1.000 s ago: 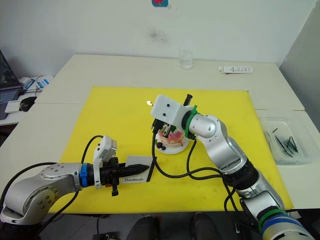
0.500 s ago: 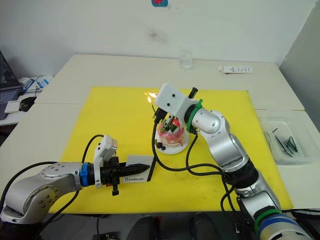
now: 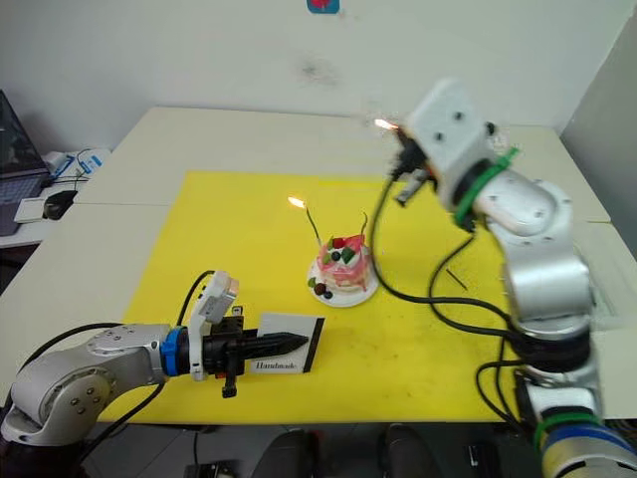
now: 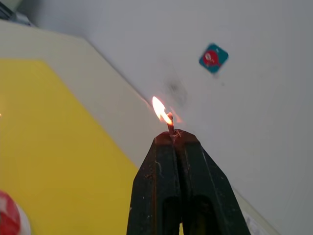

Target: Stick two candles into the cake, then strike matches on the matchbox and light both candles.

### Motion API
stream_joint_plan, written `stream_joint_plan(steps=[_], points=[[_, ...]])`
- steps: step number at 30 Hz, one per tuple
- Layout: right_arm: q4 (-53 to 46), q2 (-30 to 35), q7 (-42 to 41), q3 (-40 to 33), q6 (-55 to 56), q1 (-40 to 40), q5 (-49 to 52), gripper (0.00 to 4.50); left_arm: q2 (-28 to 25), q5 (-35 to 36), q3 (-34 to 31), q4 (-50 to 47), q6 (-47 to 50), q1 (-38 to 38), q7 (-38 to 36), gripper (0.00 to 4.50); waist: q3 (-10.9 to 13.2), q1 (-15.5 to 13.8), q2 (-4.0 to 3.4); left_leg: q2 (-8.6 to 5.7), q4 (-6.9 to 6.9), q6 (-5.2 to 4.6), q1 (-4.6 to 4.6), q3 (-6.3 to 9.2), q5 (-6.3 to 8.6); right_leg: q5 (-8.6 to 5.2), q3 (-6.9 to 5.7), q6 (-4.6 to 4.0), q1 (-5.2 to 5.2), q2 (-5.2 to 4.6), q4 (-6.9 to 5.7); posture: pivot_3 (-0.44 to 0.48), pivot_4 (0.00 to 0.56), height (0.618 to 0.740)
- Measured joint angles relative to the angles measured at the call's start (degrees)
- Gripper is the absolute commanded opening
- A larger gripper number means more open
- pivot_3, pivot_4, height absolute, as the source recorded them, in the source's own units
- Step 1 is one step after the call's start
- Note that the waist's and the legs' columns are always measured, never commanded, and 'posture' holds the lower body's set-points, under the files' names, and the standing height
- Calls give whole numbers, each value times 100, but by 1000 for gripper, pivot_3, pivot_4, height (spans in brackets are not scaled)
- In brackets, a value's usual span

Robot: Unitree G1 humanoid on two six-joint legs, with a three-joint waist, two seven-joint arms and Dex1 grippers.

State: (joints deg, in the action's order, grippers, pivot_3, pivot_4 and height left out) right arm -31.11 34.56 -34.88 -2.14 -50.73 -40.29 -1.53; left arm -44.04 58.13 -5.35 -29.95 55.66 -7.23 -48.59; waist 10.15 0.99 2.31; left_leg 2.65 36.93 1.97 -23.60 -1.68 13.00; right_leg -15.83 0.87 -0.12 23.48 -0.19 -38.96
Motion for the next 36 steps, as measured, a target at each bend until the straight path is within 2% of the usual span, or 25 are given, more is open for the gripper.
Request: stream_joint_plan(steps=[4,8,16,19,22,30,36], points=[[49,710,-139,-1018,32,1212,75,7,37,297,4,-212,143,-90,171,0,-1,1,-2,1,-2,0,1,1,0,-14,3,24,0,4,-1,0,150,740],[644,758,-91,-1968,271,2312,183,7,220,335,138,-250,144,-104,329,0,-1,41,-3,3,0,-1,11,-2,0,-15,9,26,-6,11,-5,0,150,740],[1946,686,380,-2148,850,2620,280,7,380,345,278,-368,136,-41,534,0,-2,87,-8,1,-1,-1,56,-13,-1,-12,24,24,-36,24,-11,0,150,740],[2432,674,613,-2069,892,2571,275,620,397,341,292,-381,125,-3,551,0,-3,85,-11,1,-1,-1,53,-18,-1,-12,31,25,-34,30,-11,0,150,740],[2764,664,895,-2062,874,2394,269,1630,433,340,325,-403,113,28,599,0,-3,85,-12,1,-3,-1,52,-25,-1,-13,41,26,-32,35,-8,0,150,740],[2770,680,1195,-2044,1056,2371,291,4460,441,333,327,-419,10,96,677,0,-3,80,-13,2,-4,-1,52,-23,-1,-14,39,28,-32,35,-8,0,150,740],[2190,814,922,-2354,1464,2381,743,4460,443,322,335,-419,-8,92,688,0,-3,80,-16,3,-5,-1,51,-22,0,-14,38,29,-32,36,-7,0,150,740]])
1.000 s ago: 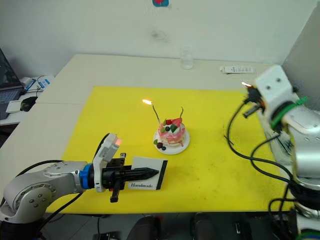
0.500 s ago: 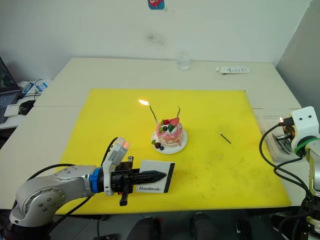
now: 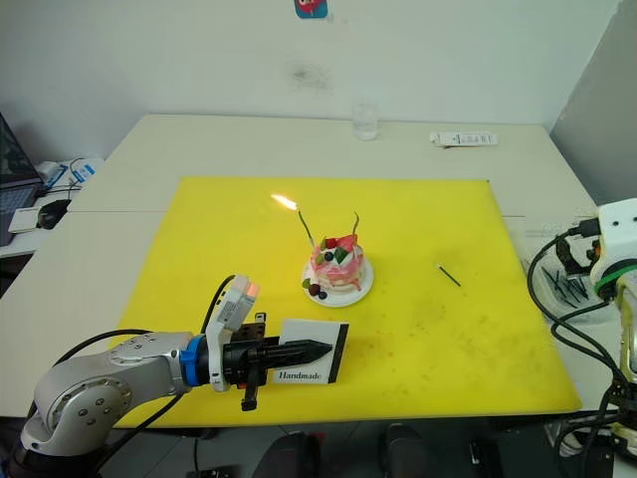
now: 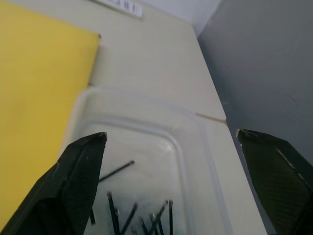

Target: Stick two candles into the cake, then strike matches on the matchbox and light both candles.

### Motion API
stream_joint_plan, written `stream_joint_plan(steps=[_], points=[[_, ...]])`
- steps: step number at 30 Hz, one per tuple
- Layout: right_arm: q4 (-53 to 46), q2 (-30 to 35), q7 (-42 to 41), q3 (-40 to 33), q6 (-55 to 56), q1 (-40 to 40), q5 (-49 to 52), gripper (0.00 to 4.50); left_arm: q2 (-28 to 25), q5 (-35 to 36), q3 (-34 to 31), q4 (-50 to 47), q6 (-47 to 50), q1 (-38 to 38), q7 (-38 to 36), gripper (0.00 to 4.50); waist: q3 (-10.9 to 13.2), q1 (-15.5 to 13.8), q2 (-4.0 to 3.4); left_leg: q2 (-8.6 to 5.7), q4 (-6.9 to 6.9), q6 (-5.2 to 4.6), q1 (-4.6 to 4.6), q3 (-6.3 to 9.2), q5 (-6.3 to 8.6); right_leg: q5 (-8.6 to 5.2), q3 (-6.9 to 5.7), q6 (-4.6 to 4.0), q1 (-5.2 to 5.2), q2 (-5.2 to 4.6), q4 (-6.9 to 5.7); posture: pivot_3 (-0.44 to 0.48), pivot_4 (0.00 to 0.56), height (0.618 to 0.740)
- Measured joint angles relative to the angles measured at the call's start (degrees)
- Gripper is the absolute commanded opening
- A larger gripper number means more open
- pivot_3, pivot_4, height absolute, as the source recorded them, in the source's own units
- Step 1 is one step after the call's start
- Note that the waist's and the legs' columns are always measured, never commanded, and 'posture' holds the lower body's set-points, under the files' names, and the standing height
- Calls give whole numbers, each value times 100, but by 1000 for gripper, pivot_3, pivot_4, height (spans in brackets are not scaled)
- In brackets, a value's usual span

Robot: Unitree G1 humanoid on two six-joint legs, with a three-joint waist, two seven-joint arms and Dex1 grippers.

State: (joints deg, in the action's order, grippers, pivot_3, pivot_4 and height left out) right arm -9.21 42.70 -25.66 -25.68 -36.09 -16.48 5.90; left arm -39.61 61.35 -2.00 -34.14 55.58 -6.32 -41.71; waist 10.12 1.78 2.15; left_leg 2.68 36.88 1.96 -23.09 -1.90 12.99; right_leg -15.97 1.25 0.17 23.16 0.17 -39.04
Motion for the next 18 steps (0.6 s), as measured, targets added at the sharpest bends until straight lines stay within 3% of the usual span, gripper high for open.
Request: stream_joint_plan(steps=[5,8,13,18], points=[[-1389,142,-1090,-92,-11,371,1177,4460,0,-32,13,9,-4,-24,-14,0,0,-5,0,5,-3,0,-1,8,0,0,-8,0,-1,1,2,0,150,740],[-1936,20,-1173,10,-207,705,1555,4460,-10,-86,21,27,-8,-46,-36,0,-2,-15,3,7,-1,0,0,14,0,0,-14,0,-5,-2,2,0,150,740],[-2130,-700,-974,710,-64,1354,1534,4460,-31,-116,41,55,-8,-94,-71,0,0,-8,1,1,2,0,1,1,0,1,-3,1,-2,-11,0,0,150,740],[-1599,-960,-880,1297,584,1281,1215,4460,-40,-129,51,67,-6,-147,-127,0,-1,-7,1,-4,4,0,2,-1,0,3,-3,5,-3,-9,2,0,150,740]])
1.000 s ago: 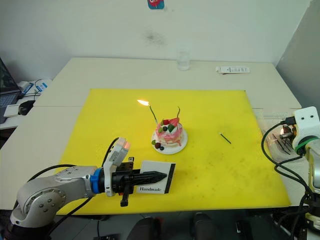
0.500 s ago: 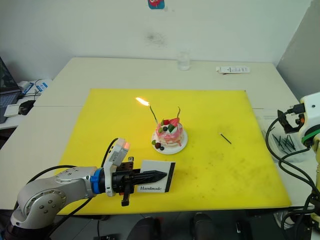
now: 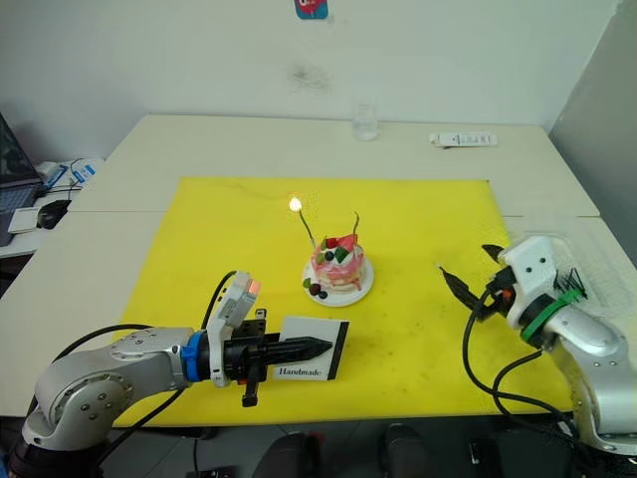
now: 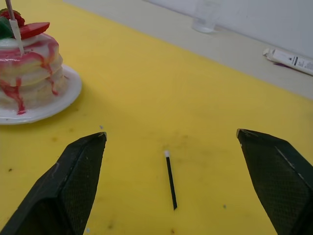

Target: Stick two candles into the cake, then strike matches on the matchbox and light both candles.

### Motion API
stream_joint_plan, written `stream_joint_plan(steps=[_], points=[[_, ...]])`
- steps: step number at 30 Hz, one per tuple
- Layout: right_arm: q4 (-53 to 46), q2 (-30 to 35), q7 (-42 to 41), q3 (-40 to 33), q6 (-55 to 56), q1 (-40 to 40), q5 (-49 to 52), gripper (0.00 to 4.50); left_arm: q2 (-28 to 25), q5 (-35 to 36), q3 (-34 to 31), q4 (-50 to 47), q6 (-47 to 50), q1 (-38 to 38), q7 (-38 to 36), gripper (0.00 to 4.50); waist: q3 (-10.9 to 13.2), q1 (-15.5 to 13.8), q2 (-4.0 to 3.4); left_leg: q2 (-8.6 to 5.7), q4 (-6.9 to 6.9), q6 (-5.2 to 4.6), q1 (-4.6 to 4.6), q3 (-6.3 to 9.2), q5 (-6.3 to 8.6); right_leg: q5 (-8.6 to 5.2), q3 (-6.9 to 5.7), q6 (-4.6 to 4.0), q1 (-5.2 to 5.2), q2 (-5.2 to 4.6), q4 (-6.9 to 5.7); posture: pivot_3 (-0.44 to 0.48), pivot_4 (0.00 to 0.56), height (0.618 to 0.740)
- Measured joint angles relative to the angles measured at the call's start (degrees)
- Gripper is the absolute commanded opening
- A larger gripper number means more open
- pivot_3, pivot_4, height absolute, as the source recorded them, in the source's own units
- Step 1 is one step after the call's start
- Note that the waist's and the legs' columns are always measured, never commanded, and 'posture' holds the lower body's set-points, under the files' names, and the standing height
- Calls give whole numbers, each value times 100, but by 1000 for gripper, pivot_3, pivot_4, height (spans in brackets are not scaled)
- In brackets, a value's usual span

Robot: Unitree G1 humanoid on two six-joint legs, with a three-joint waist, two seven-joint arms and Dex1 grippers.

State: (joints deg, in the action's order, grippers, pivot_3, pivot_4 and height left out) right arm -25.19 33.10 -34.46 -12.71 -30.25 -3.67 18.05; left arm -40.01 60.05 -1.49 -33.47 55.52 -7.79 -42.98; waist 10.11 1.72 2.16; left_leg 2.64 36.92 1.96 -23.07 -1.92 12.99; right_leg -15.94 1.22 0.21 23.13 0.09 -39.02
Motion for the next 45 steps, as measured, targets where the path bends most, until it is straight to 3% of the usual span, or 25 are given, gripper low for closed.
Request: stream_joint_plan(steps=[7,18,21,32,41,45], points=[[1739,-99,-107,513,657,-623,-311,4460,-3,5,7,0,27,-69,14,0,0,-1,-1,2,-2,0,-3,1,0,0,2,-1,4,8,0,0,150,740],[3051,-337,-169,835,1536,-1118,-584,4460,-6,55,6,-1,130,-219,122,0,0,3,-1,7,-2,0,1,2,0,0,4,-2,1,18,-2,0,150,740],[3160,-437,-158,838,1562,-1166,-596,3863,-6,58,6,-1,155,-220,133,0,0,2,0,7,-1,0,2,4,0,1,2,-2,0,18,-4,0,150,740],[3176,-558,-159,846,1398,-1247,-550,12,-4,66,5,-5,156,-192,235,0,0,-3,0,7,1,0,2,4,0,2,3,-1,-3,15,-5,0,150,740],[2724,-557,-172,780,1154,-968,-413,12,-1,113,5,-44,157,-150,295,0,-1,-8,0,9,-4,0,1,7,0,1,0,0,-2,15,-2,0,150,740],[1851,-442,-257,805,621,-576,-195,12,10,155,2,-45,156,-151,357,0,0,-10,-1,11,-6,0,0,6,0,0,0,0,1,11,-3,0,150,740]])
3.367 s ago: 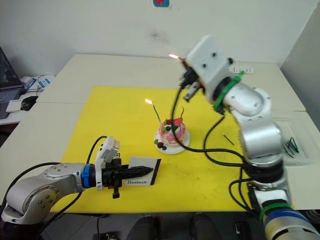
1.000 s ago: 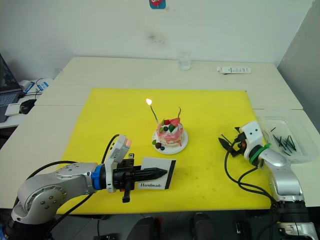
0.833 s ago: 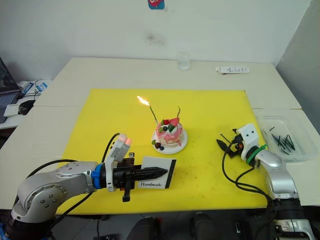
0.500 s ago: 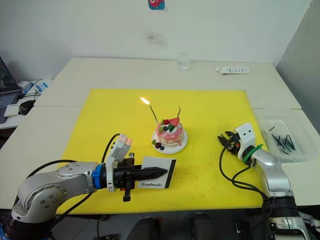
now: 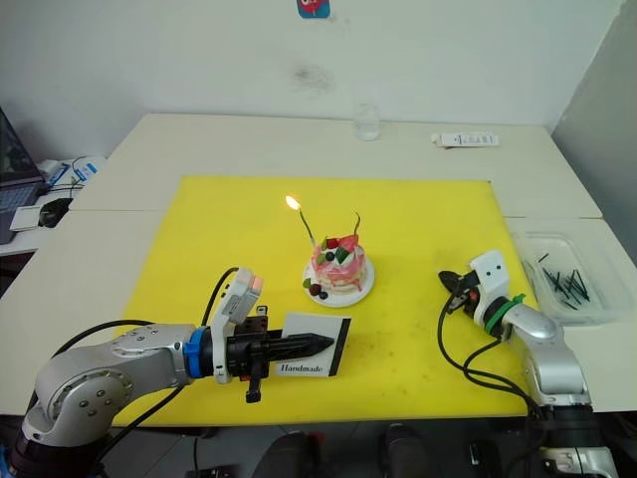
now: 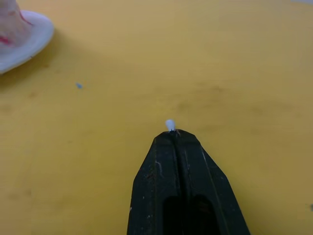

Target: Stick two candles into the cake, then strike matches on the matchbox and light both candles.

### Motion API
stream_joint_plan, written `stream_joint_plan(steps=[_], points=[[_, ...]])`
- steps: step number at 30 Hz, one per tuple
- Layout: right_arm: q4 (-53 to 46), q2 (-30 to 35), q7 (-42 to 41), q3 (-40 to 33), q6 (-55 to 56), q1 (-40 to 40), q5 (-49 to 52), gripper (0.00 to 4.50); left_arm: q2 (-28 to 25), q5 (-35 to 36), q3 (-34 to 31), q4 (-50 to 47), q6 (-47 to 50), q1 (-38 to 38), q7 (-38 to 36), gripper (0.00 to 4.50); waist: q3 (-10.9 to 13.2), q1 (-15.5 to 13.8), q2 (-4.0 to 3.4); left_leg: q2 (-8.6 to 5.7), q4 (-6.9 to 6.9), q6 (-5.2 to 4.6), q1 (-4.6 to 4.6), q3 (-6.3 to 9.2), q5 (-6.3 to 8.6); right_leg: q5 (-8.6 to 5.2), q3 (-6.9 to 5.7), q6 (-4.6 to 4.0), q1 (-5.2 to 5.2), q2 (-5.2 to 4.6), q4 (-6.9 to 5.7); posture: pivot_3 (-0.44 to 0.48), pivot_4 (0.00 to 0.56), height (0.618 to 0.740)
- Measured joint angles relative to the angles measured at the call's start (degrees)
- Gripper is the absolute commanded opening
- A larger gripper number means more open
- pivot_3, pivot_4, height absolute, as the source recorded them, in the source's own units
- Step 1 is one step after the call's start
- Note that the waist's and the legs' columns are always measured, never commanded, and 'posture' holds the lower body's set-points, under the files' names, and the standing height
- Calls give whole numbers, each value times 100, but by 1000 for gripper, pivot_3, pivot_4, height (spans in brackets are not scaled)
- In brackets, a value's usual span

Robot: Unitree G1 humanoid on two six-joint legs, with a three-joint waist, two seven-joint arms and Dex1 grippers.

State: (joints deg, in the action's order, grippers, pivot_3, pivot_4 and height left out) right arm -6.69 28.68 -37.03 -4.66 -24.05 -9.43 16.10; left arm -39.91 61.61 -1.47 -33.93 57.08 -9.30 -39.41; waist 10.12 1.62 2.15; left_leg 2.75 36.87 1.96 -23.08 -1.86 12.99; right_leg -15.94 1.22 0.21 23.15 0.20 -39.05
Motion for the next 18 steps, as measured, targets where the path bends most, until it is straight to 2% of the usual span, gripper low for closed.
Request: stream_joint_plan(steps=[4,9,12,18], points=[[-1074,289,-83,54,-539,281,210,12,58,-5,0,4,-4,-8,60,0,1,3,-1,-1,1,0,0,0,0,0,-2,0,0,-12,0,0,150,740],[-2601,1030,-339,97,-1223,251,576,12,569,-270,-16,250,-227,-143,590,0,-1,-4,3,-6,6,0,1,1,0,3,-4,4,-4,-15,0,0,150,740],[-3050,1325,-408,179,-1495,-103,690,12,903,-305,-15,386,-241,-244,902,0,-1,-2,6,-7,8,0,0,1,0,4,-4,6,-4,-15,1,0,150,740],[-3602,1579,-482,653,-1900,-612,835,12,1110,-35,-22,457,-63,-313,1178,0,-1,-7,6,-6,5,0,-13,10,0,3,-13,7,2,-14,8,0,150,740]])
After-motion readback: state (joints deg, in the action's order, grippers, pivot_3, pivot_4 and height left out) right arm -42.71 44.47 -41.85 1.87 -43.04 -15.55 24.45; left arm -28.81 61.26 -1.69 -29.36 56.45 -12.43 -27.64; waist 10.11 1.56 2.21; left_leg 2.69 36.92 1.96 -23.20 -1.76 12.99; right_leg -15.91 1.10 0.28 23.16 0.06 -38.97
